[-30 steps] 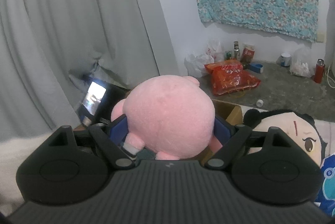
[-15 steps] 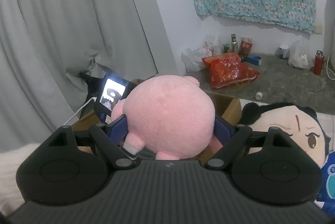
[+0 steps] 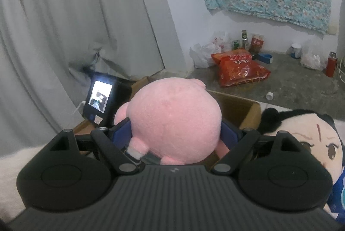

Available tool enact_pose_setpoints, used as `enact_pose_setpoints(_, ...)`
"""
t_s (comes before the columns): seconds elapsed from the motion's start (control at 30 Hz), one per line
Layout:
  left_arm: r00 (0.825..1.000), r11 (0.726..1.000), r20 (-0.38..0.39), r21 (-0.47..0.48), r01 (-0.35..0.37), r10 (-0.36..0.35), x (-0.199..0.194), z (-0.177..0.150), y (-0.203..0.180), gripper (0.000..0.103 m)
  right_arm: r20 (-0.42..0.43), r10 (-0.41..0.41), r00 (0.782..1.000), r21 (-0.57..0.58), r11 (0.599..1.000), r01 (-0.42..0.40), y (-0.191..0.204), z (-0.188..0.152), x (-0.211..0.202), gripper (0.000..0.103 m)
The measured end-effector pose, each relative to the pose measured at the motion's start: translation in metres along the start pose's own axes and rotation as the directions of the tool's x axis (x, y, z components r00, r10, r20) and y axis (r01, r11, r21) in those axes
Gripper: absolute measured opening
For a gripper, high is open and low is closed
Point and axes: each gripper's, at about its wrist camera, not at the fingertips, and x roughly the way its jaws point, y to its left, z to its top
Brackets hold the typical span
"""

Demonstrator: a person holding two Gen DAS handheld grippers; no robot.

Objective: Organize soft objects
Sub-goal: 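Lower the pink pig onto the towel in the box and open the right tool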

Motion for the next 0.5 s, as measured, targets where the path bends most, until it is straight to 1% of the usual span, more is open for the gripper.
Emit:
enact_pose_setpoints(0.03, 0.995, 0.994, 0.011, -0.04, 0.104, -0.104, -0.003, 0.0, 0.003, 0.056, -0.002, -0.004, 1.0, -0.008, 1.0, 0.004, 0.003, 0.002, 0.0, 0.085)
enact_pose_setpoints(0.07, 0.986, 0.985, 0.025, -0.054, 0.164, -0.162, -0.008, -0.001, 0.004, 0.051, -0.007, -0.014, 1.0, -0.014, 1.0, 0.014, 0.006, 0.005, 0.001, 0.085)
enact_pose_setpoints(0.1, 0.985, 0.985, 0.042, -0.043, 0.169, -0.167, -0.014, 0.0, 0.001, 0.044, -0.015, -0.021, 1.0, -0.019, 1.0, 0.021, 0.008, 0.007, 0.004, 0.085)
enact_pose_setpoints(0.13, 0.994, 0.994, 0.039, -0.021, 0.106, -0.105, -0.021, 0.001, -0.001, 0.042, -0.027, -0.028, 0.999, -0.023, 0.999, 0.027, 0.011, 0.011, 0.007, 0.085)
enact_pose_setpoints(0.17, 1.0, 1.0, 0.011, -0.017, 0.013, -0.013, -0.026, 0.002, -0.002, 0.041, -0.04, -0.033, 0.999, -0.03, 0.999, 0.031, 0.015, 0.015, 0.013, 0.085)
enact_pose_setpoints(0.2, 0.998, 0.997, -0.022, -0.036, -0.066, 0.065, -0.032, 0.002, 0.001, 0.041, -0.052, -0.04, 0.998, -0.044, 0.998, 0.037, 0.02, 0.019, 0.019, 0.085)
enact_pose_setpoints(0.23, 0.989, 0.988, -0.06, -0.061, -0.139, 0.136, -0.044, -0.002, 0.007, 0.041, -0.06, -0.051, 0.997, -0.068, 0.997, 0.047, 0.026, 0.023, 0.024, 0.085)
enact_pose_setpoints(0.27, 0.987, 0.985, -0.065, -0.078, -0.153, 0.149, -0.057, -0.007, 0.013, 0.041, -0.067, -0.071, 0.995, -0.101, 0.993, 0.064, 0.036, 0.029, 0.033, 0.085)
enact_pose_setpoints(0.3, 0.99, 0.986, -0.047, -0.09, -0.138, 0.134, -0.073, -0.014, 0.021, 0.041, -0.075, -0.086, 0.994, -0.126, 0.989, 0.076, 0.044, 0.033, 0.041, 0.085)
enact_pose_setpoints(0.33, 0.991, 0.987, -0.024, -0.089, -0.132, 0.13, -0.093, -0.021, 0.028, 0.041, -0.091, -0.094, 0.991, -0.157, 0.984, 0.079, 0.053, 0.038, 0.052, 0.085)
enact_pose_setpoints(0.4, 0.988, 0.987, 0.033, -0.07, -0.147, 0.149, -0.126, -0.035, 0.035, 0.041, -0.139, -0.105, 0.985, -0.195, 0.978, 0.076, 0.071, 0.046, 0.08, 0.085)
enact_pose_setpoints(0.43, 0.984, 0.985, 0.071, -0.058, -0.16, 0.164, -0.144, -0.043, 0.039, 0.041, -0.166, -0.108, 0.98, -0.216, 0.974, 0.071, 0.08, 0.048, 0.096, 0.085)
enact_pose_setpoints(0.5, 0.977, 0.984, 0.128, -0.068, -0.162, 0.17, -0.172, -0.055, 0.046, 0.042, -0.19, -0.133, 0.973, -0.256, 0.963, 0.082, 0.095, 0.048, 0.123, 0.085)
